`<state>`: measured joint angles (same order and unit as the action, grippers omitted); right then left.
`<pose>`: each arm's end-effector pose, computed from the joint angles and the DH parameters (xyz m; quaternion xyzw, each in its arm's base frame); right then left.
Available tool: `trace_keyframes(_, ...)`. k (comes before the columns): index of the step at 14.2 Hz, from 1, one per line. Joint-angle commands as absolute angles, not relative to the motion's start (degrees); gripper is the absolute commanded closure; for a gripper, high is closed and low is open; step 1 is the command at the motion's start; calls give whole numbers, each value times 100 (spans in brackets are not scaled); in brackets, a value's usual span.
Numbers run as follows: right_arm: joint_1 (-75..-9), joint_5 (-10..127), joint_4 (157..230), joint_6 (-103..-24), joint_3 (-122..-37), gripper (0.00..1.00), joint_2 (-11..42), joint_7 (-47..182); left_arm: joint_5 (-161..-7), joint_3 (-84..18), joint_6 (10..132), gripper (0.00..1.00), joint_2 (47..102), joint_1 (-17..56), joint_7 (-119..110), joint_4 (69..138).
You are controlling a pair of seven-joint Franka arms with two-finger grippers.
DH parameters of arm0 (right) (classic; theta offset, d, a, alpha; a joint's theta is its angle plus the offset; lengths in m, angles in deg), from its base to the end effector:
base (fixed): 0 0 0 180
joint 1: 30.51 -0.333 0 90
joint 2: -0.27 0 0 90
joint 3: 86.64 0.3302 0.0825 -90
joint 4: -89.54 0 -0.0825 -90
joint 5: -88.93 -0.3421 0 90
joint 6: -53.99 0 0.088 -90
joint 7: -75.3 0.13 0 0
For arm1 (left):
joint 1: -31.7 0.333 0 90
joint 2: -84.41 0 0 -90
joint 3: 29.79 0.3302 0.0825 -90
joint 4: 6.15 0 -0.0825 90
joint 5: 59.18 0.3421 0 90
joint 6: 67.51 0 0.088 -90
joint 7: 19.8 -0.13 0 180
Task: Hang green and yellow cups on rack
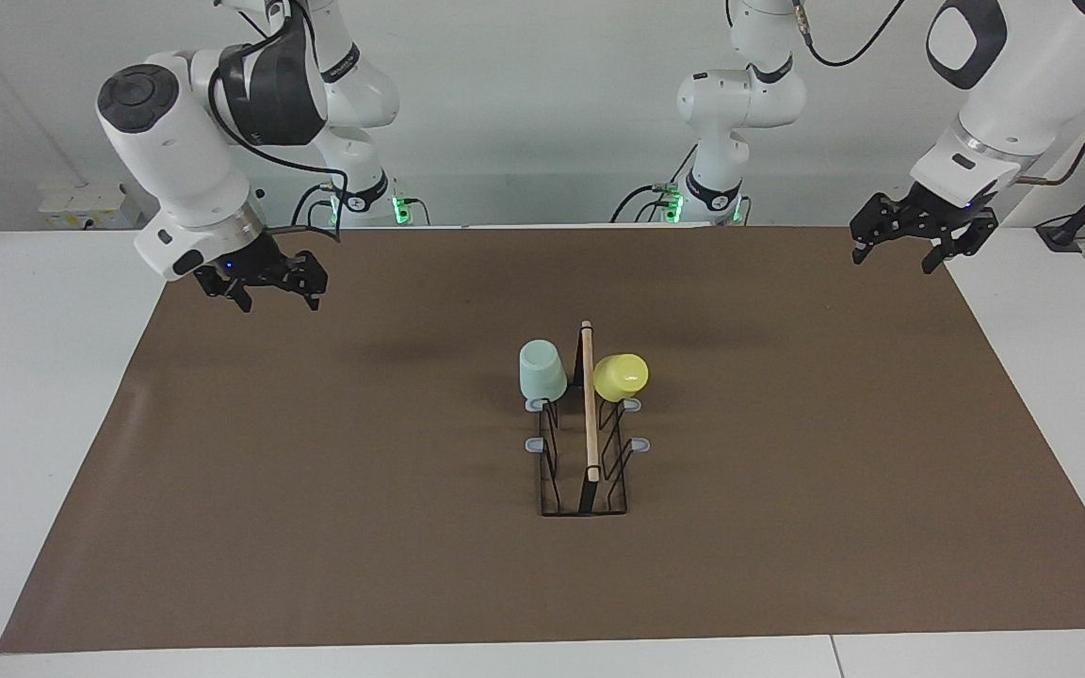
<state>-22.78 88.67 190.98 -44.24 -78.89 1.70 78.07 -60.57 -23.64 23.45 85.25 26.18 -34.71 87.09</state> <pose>0.5197 0.0000 0.5287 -0.9989 0.0243 0.0405 0.0029 0.5076 0.0029 0.6003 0.9921 -0.1239 -0.0107 0.0145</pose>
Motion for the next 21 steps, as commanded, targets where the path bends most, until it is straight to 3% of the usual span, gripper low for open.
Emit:
trace_keyframes(1,-2093,8954,19123,-4480,-7865,0,115,7785,-6059,-2381,2231,0,8591,2625,-3439,8693)
trace_keyframes(12,-2339,8963,18596,-4375,-7707,0,71,8171,-6067,-2381,2302,0,8600,2643,-3448,8702)
trace_keyframes(15,-2409,8963,17982,-3797,-7654,0,159,8180,-6067,-2381,2293,0,8600,2643,-3448,8702)
trace_keyframes(21,-2830,8928,17989,-3654,-7924,0,98,8215,-6067,-2372,2275,0,8600,2643,-3439,8711)
